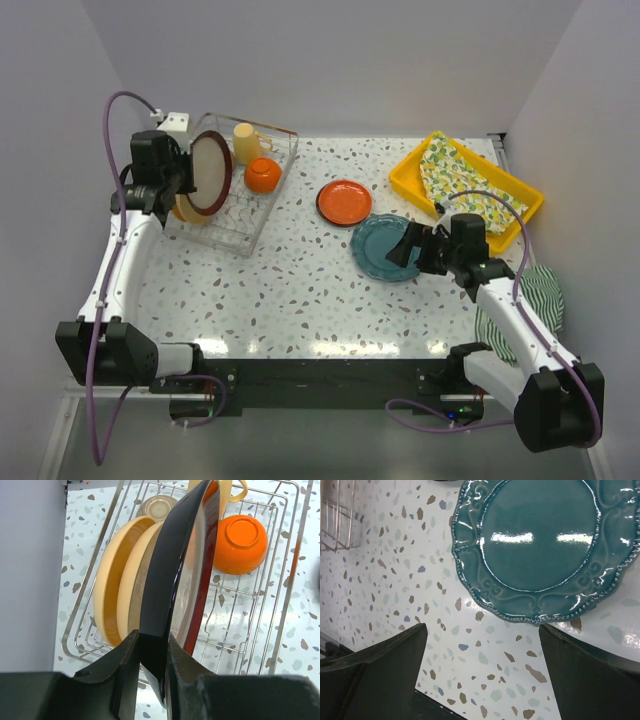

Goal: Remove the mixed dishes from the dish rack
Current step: Pick up the plate from the dish rack, then place the plate at the center of the board.

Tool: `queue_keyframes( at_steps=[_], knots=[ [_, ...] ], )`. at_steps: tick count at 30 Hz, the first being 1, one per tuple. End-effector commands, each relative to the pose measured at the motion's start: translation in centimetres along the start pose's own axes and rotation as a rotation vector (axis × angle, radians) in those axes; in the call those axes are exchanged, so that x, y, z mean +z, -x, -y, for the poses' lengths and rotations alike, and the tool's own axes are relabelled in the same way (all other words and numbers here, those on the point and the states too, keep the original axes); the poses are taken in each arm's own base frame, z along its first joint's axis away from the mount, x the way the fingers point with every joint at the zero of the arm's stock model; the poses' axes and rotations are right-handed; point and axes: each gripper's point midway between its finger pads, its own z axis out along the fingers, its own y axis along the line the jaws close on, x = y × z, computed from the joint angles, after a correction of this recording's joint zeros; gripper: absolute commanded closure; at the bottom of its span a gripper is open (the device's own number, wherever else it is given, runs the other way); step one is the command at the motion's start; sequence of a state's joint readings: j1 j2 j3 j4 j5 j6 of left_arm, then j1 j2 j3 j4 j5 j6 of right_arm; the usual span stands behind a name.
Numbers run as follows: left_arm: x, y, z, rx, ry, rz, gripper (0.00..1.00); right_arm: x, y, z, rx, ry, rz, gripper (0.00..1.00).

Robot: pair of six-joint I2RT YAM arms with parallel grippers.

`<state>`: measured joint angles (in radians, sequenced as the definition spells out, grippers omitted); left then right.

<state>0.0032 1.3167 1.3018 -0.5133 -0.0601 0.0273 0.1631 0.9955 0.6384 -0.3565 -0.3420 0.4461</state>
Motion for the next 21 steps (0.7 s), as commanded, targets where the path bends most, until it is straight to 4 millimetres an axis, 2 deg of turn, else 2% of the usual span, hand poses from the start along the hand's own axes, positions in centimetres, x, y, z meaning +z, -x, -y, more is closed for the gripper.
queue_keyframes(
  at_steps=[1, 12, 16, 21],
  knots=[
    [-5.4, 9.2, -0.2, -0.031, -0.019, 0.306, 1.0, -0.4, 1.7, -2.7, -0.029, 0.115, 0.044, 0.02],
    [-7.7, 10.0, 3.5, -0.207, -0.219, 0.323, 1.0, -0.7, 3.0, -6.8, -0.011, 0.289, 0.056, 0.02],
    [-8.6, 9.7, 6.1, -0.275, -0.367, 0.312, 1.0, -0.8, 4.0, -9.2, 0.0, 0.382, 0.075, 0.02],
    [-9.2, 8.0, 9.3, -0.406, -0.547, 0.266, 1.0, -1.0, 4.9, -12.3, 0.033, 0.492, 0.083, 0.02]
  ],
)
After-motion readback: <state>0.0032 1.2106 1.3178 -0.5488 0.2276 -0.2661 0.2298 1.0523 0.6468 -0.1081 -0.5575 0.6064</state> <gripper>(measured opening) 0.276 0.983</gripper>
